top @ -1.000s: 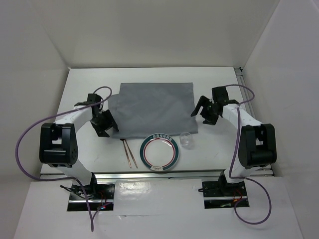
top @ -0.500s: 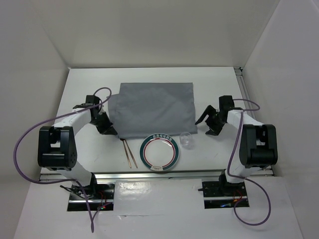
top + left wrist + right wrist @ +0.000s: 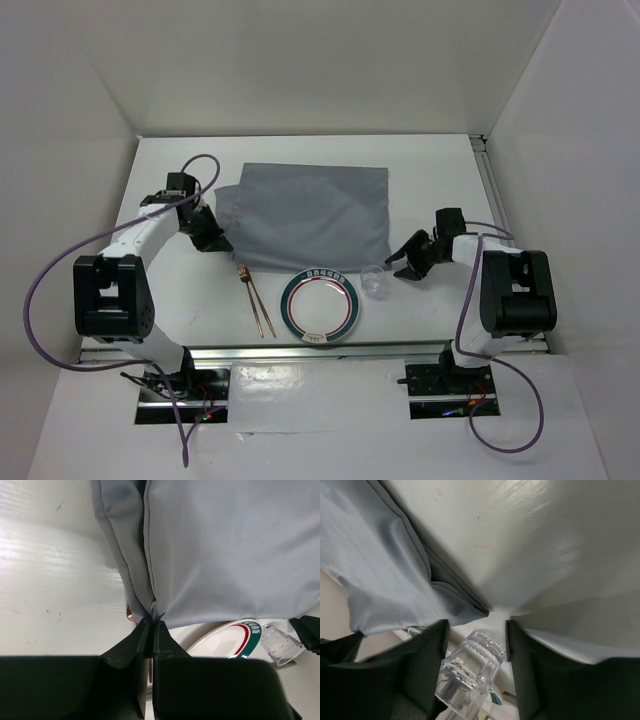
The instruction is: Set the dinner table for one person
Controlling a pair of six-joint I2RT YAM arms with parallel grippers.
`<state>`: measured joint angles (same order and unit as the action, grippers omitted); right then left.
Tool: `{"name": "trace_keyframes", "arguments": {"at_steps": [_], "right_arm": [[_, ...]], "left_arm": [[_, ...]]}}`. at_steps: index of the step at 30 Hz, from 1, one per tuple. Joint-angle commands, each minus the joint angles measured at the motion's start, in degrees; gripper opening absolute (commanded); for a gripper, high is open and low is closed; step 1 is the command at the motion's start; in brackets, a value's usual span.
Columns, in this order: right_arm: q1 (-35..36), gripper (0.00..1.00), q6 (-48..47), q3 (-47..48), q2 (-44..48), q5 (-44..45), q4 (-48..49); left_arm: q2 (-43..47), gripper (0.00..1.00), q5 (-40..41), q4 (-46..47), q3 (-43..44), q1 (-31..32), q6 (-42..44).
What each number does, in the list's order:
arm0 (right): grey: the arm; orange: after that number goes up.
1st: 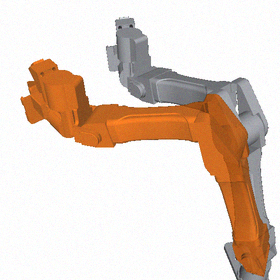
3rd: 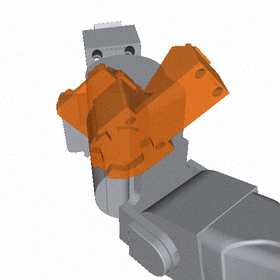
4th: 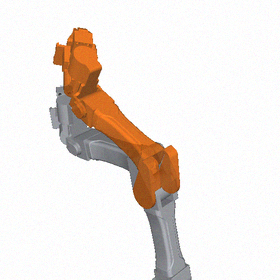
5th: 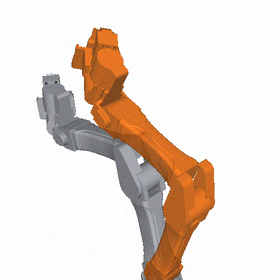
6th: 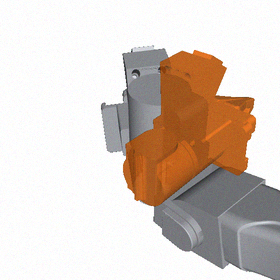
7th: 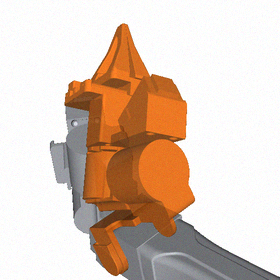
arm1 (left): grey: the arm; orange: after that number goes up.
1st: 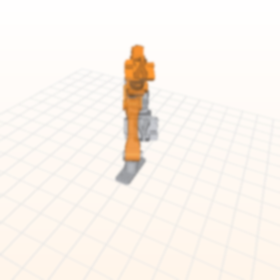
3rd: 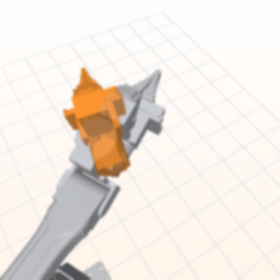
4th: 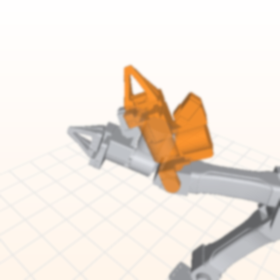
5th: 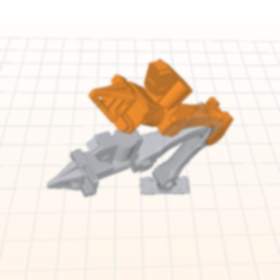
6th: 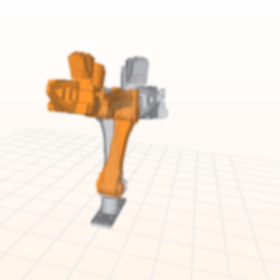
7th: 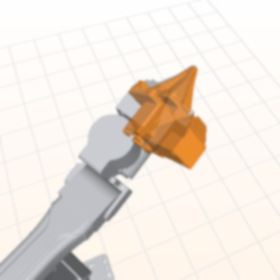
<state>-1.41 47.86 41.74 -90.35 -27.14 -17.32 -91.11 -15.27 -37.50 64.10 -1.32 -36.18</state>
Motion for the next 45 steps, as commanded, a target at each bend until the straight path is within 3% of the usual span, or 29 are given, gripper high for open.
{"name": "trace_keyframes", "arguments": {"at_steps": [1, 4, 5, 11, 13, 14, 15, 16, 18, 19, 20, 23, 26, 28, 29, 30, 35, 40, 42, 45], "right_arm": [[2.19, 0.46, 4.70, 0.09, -0.26, 1.20, 5.19], [4.39, 0.16, 6.37, 3.61, -4.03, 2.35, 5.72], [4.92, 0.00, 6.37, 4.75, -5.01, 2.35, 5.72], [5.20, 0.00, 4.80, 22.91, -10.10, 5.25, 6.34], [3.52, 0.00, 3.83, 37.49, -14.67, 5.25, 3.89], [2.39, 0.00, 3.30, 49.20, -16.51, 4.38, 2.66], [2.38, 0.00, 2.43, 49.32, -18.18, 3.85, 1.69], [1.68, 0.00, 2.42, 59.76, -21.16, 3.84, 0.81], [0.98, 0.00, 1.37, 71.05, -22.59, 1.83, 1.67], [0.27, 0.00, 1.36, 73.55, -23.20, 1.13, 2.37], [0.27, 0.00, 0.84, 75.49, -23.21, 0.34, 2.38], [-0.44, 0.00, -1.70, 75.88, -20.76, -3.44, 1.77], [3.50, 0.00, -13.35, 70.25, -19.34, -6.70, -1.03], [8.42, 0.07, -18.83, 68.40, -20.74, -6.70, -6.30], [10.36, 0.15, -22.59, 68.39, -21.44, -6.01, -7.97], [14.03, 0.30, -24.11, 66.22, -22.06, -6.70, -9.03], [27.05, 0.59, -28.70, 59.44, -22.07, 2.50, -10.72], [36.89, 0.73, -29.22, 50.48, -21.02, 10.93, -11.24], [39.72, 0.83, -31.32, 49.93, -21.62, 16.02, -11.76], [44.29, 0.87, -33.35, 50.64, -24.26, 20.27, -13.62]], "left_arm": [[1.99, 0.00, -0.72, -1.00, 2.87, -0.35, 0.76], [0.85, 0.00, -0.73, -1.53, 4.72, -0.35, 0.76], [0.85, 0.00, -0.73, -1.53, 5.33, -0.35, 0.76], [-6.87, 0.00, -3.18, -2.67, 17.97, 0.18, 2.43], [-11.26, 0.00, -4.94, -4.68, 29.81, 0.18, 3.39], [-17.02, 0.00, -6.34, -6.35, 41.26, 0.70, 4.62], [-20.04, 0.00, -6.96, -8.19, 47.64, 0.71, 4.63], [-22.86, 0.00, -7.84, -11.60, 54.05, 0.71, 5.50], [-28.48, 0.00, -9.86, -13.30, 70.71, 0.71, 5.51], [-28.51, 0.00, -9.87, -13.31, 74.04, 0.71, 5.51], [-28.51, 0.00, -10.39, -10.43, 75.11, 0.71, 4.38], [-21.14, 0.00, -13.90, -0.26, 67.33, -0.96, 2.09], [-18.32, 0.00, -16.90, 1.72, 59.93, -1.14, 2.25], [-18.31, 0.00, -16.90, 1.02, 56.85, -0.52, 3.04], [-18.31, 0.00, -16.90, 1.02, 55.71, -0.52, 3.05], [-17.79, 0.00, -16.29, 1.02, 53.61, 0.00, 3.75], [-15.85, 0.00, -10.41, -0.30, 49.20, 0.00, 5.06], [-13.57, 0.00, -3.74, -2.85, 45.25, -1.66, 5.69], [-12.95, 0.00, -1.97, -4.16, 44.46, -2.28, 5.69], [-12.95, 0.00, -0.91, -4.78, 43.83, -3.42, 5.69]]}}
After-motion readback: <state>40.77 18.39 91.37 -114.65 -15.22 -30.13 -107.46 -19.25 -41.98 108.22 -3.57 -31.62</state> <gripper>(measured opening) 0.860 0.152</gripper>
